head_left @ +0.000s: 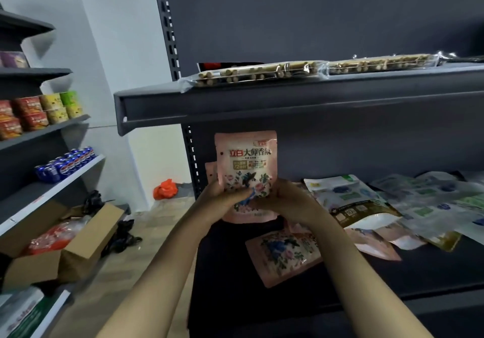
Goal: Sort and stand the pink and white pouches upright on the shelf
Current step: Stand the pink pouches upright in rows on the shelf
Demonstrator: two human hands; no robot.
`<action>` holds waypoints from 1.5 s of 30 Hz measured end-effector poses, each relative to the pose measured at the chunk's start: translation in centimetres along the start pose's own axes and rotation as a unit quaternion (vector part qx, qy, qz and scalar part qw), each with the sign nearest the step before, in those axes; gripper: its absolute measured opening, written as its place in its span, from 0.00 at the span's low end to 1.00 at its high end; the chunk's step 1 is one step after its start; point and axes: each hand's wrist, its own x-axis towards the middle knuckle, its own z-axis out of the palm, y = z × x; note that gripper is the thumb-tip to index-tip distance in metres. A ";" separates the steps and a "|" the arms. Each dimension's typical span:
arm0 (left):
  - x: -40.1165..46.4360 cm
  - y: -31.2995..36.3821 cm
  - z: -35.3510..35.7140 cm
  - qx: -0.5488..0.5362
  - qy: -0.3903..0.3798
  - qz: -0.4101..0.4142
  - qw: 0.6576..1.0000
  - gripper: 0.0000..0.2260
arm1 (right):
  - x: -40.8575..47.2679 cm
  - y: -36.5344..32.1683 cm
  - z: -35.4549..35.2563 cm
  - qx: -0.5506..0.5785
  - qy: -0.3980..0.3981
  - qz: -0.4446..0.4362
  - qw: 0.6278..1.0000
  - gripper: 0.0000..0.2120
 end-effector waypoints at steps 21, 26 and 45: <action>-0.4 -5.2 -0.5 0.305 0.129 -0.108 0.937 0.11 | 4.1 5.5 7.3 -0.131 0.021 0.204 0.970 0.30; 0.2 -7.3 -1.0 0.273 0.143 -0.116 0.944 0.09 | 3.8 6.1 7.7 -0.084 0.054 0.233 0.967 0.29; 2.8 -9.4 -2.4 -0.160 0.055 -0.166 0.972 0.32 | 6.3 7.5 9.2 0.149 0.063 0.253 0.954 0.43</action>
